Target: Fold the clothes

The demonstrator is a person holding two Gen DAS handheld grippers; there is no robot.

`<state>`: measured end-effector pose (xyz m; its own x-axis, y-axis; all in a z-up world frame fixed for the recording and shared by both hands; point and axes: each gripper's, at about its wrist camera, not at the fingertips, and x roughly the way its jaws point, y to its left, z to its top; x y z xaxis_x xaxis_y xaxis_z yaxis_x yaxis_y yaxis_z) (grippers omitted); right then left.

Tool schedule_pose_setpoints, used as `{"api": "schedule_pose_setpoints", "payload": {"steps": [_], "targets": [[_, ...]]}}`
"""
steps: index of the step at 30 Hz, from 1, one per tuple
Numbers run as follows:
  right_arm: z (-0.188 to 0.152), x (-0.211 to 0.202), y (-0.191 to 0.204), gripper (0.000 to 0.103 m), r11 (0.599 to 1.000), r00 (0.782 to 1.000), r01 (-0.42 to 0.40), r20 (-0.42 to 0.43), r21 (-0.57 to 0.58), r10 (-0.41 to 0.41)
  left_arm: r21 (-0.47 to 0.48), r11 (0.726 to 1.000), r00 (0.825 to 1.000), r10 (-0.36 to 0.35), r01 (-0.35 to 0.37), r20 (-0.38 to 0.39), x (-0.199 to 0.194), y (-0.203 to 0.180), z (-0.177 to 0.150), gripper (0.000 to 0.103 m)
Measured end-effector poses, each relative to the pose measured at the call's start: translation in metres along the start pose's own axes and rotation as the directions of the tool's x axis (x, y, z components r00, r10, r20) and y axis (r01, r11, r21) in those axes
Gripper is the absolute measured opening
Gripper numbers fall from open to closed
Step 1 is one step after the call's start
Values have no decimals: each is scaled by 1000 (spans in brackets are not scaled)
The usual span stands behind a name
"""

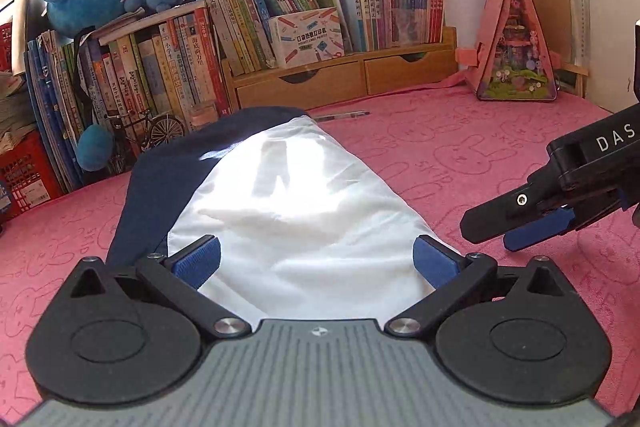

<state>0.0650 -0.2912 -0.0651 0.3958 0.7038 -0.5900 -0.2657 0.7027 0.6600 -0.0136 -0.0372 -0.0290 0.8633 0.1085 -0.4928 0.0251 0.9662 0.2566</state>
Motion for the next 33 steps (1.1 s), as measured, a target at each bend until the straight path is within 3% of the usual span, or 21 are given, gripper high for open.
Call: {"api": "schedule_pose_setpoints", "payload": {"steps": [3, 7, 11, 15, 16, 17, 19, 24, 27, 28, 30, 33], "targets": [[12, 19, 4, 79, 1000, 1000, -13, -5, 2, 13, 25, 999, 998, 31, -30, -61, 10, 14, -13, 103], [36, 50, 7, 79, 1000, 999, 3, 41, -26, -2, -20, 1000, 992, -25, 23, -124, 19, 41, -29, 103], [80, 94, 12, 85, 1000, 999, -30, 17, -10, 30, -134, 986, 979, -120, 98, -168, 26, 58, -34, 103], [125, 139, 17, 86, 998, 998, -62, -6, 7, 62, -205, 968, 971, -179, 144, -159, 30, 69, -40, 103], [137, 149, 16, 78, 998, 998, -57, 8, 36, 57, -195, 970, 971, -180, 148, -158, 29, 69, -41, 103], [149, 158, 16, 60, 997, 999, -32, 17, 63, 31, -186, 971, 971, -181, 151, -155, 29, 68, -42, 103], [162, 171, 18, 52, 998, 1000, -6, 5, 56, 5, -179, 971, 971, -189, 162, -145, 27, 68, -45, 103], [194, 198, 20, 47, 997, 998, 61, 13, 51, -62, -188, 965, 972, -205, 181, -116, 26, 71, -50, 103], [211, 208, 13, 38, 993, 995, 86, 39, 82, -89, -196, 961, 971, -215, 193, -99, 24, 74, -51, 103], [216, 212, 11, 31, 991, 994, 98, 44, 87, -102, -202, 959, 970, -222, 199, -96, 24, 75, -51, 103], [221, 213, 15, 30, 986, 986, 151, 60, 67, -155, -207, 957, 970, -226, 204, -91, 23, 76, -50, 103], [203, 187, 61, 34, 959, 964, 235, 165, -157, -209, -211, 956, 970, -226, 204, -85, 23, 76, -49, 103]]}}
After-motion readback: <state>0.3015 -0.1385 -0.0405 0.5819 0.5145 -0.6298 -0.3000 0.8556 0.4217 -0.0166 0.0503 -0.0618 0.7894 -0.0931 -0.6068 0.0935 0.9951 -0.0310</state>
